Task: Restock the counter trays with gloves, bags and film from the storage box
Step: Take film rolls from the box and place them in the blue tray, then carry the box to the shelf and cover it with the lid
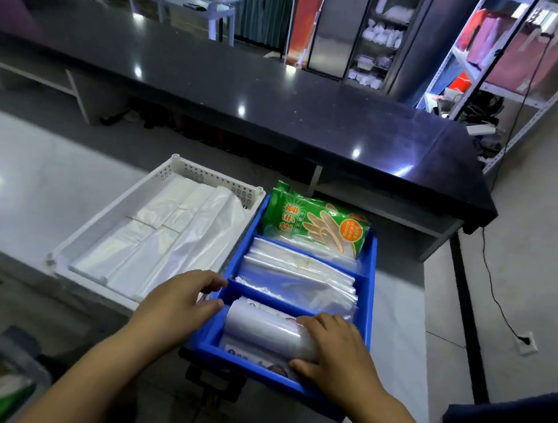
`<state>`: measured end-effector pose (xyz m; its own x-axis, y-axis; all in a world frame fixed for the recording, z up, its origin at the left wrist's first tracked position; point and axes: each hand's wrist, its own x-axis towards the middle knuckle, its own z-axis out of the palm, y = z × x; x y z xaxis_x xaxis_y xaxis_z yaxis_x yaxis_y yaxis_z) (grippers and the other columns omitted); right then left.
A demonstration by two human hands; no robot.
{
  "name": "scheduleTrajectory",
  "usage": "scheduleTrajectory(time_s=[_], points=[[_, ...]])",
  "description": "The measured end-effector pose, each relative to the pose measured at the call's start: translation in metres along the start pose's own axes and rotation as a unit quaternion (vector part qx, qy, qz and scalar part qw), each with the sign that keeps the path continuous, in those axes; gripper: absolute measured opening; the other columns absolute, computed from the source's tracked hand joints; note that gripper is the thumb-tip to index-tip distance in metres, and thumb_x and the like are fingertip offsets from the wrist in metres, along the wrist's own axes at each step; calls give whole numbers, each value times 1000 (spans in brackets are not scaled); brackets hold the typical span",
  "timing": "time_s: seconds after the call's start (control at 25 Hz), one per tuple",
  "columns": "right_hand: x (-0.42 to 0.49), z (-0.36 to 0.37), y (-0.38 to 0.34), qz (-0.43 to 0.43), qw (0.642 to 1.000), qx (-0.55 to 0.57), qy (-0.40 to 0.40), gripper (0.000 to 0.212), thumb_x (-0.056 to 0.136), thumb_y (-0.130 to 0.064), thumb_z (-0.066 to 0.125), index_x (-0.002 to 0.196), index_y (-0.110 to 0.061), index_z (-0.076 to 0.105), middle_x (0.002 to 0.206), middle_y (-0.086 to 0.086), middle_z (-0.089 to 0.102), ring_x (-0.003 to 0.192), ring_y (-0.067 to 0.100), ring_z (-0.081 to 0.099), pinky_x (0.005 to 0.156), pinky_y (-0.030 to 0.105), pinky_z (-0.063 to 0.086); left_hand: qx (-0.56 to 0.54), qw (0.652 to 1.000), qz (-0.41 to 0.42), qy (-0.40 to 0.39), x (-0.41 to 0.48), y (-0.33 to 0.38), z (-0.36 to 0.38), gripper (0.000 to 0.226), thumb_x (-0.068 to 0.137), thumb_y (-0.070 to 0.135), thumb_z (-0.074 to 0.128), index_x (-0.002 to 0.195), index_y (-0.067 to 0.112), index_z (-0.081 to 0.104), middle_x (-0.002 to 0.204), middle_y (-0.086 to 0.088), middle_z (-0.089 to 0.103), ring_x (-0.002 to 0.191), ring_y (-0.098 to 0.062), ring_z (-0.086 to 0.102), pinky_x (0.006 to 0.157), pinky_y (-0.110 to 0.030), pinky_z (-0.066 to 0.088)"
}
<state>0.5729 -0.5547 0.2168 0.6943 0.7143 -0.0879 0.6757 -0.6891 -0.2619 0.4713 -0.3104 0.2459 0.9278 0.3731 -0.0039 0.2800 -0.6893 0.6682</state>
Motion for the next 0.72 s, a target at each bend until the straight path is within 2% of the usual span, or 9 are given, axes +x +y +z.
scheduleTrajectory(time_s=[0.08,0.2,0.32,0.56,0.72], points=[[5,-4,-7,-36,999,-3,17,53,78,-53,56,126,-35,43,125,-8,52,113,16,46,97,32,38,27,999,-15,32,-15,-6,-3,24,83,28,62,106,32,62,101,18,62,92,2,53,71,-13,37],[16,-9,-28,-98,995,-15,29,44,85,-43,54,126,-31,48,125,-5,56,113,18,48,94,33,39,39,995,-65,69,-45,-19,-15,24,83,28,63,108,30,63,103,15,64,92,-3,57,78,-24,43],[28,-15,-61,-164,985,-39,44,37,86,-35,54,122,-26,55,120,-1,61,109,23,53,89,36,40,59,989,-100,89,-82,-37,-36,27,82,24,65,109,25,64,107,6,68,102,-12,61,86,-30,48],[41,-4,-154,-263,962,-60,43,31,82,-27,59,113,-23,63,105,2,68,99,28,59,81,35,46,99,975,-151,127,-166,-85,-92,28,86,31,60,114,29,61,112,9,64,103,-12,58,84,-30,48],[38,17,-236,-297,951,-75,37,33,89,-35,51,120,-28,55,116,-3,62,105,19,53,85,32,43,90,970,-175,140,-232,-136,-133,23,86,34,58,109,33,61,106,12,63,100,-8,57,82,-30,48]])
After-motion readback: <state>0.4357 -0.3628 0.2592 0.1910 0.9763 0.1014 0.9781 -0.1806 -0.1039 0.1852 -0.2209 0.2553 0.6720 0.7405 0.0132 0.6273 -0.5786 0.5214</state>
